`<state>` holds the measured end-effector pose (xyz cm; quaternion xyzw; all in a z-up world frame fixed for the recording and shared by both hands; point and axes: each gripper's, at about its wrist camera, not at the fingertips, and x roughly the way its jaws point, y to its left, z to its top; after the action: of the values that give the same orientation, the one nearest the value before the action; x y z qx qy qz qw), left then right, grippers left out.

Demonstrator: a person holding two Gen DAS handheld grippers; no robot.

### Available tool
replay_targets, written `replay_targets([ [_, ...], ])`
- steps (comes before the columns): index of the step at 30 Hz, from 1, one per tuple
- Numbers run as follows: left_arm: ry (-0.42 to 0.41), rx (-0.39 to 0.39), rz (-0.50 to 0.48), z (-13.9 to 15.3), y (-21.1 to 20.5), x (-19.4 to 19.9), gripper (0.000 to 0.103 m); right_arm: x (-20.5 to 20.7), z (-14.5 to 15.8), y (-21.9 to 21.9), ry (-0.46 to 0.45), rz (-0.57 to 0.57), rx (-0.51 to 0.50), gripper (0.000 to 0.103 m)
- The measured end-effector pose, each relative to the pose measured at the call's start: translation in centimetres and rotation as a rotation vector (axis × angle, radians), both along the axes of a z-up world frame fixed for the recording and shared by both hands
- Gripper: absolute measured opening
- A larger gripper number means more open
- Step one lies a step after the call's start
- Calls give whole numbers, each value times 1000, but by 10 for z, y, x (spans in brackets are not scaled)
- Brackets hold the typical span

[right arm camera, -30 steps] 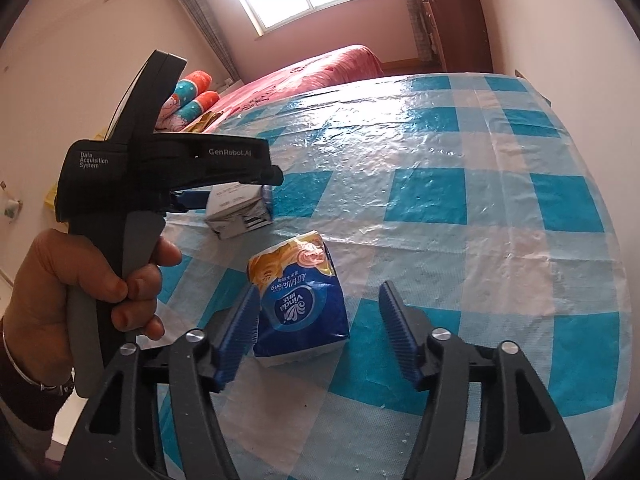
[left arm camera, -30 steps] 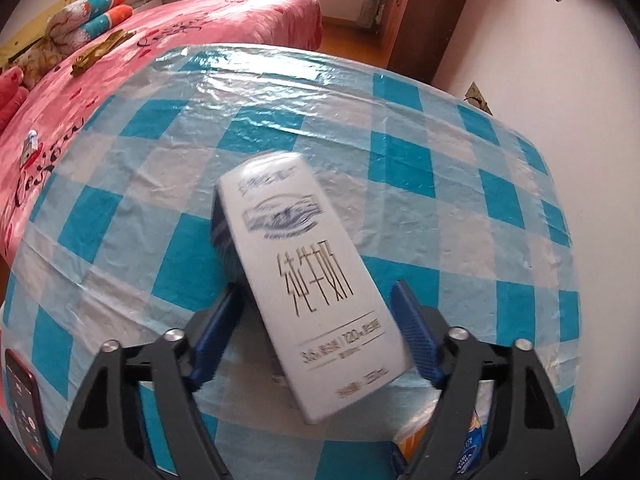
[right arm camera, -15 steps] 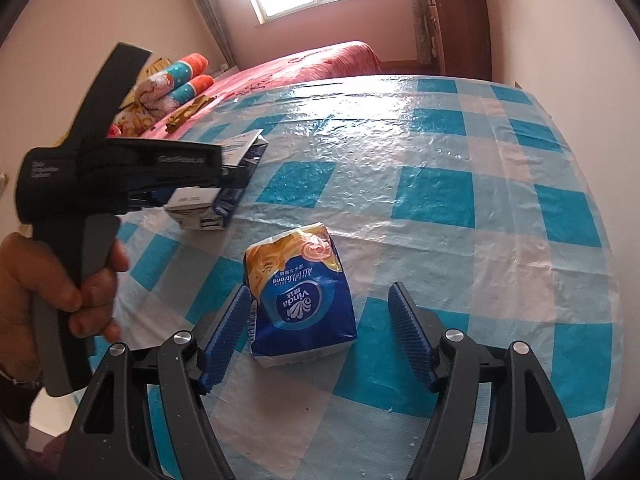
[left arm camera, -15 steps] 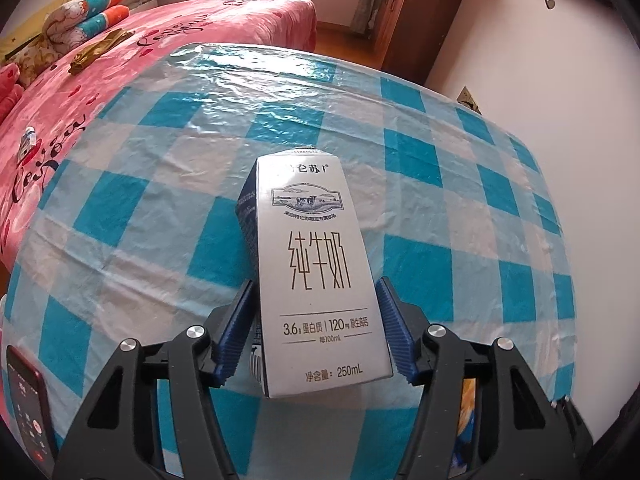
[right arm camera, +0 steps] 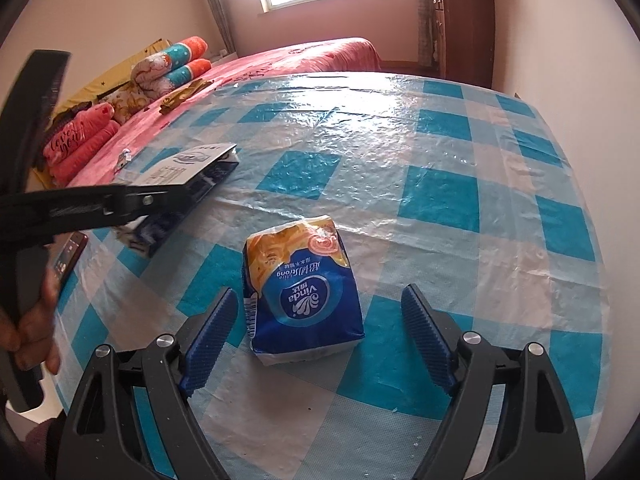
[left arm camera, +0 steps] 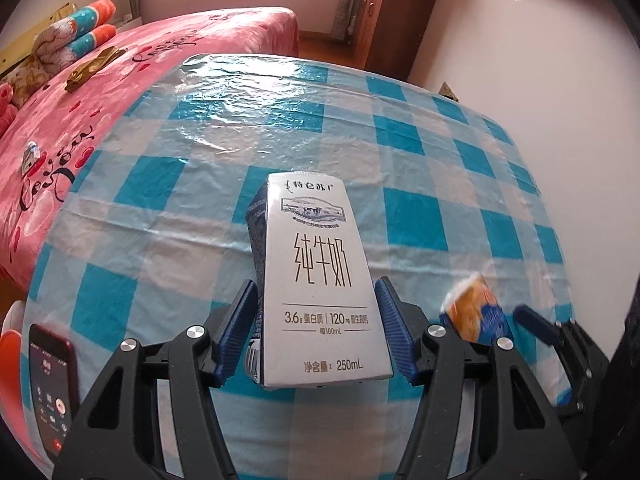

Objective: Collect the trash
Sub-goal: 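Grasp the blue Vinda tissue pack with the right tool while the left tool holds the carton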

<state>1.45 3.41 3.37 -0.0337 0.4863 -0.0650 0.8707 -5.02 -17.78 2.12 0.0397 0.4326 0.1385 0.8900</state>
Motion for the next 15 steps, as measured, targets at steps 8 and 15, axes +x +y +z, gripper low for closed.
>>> replay_targets([
  [8, -4, -27, -20, 4, 14, -26, 61, -3, -1, 13, 0, 10, -92, 83],
  [15, -3, -53, -32, 5, 28, -45, 61, -4, -2, 16, -7, -6, -154, 72],
])
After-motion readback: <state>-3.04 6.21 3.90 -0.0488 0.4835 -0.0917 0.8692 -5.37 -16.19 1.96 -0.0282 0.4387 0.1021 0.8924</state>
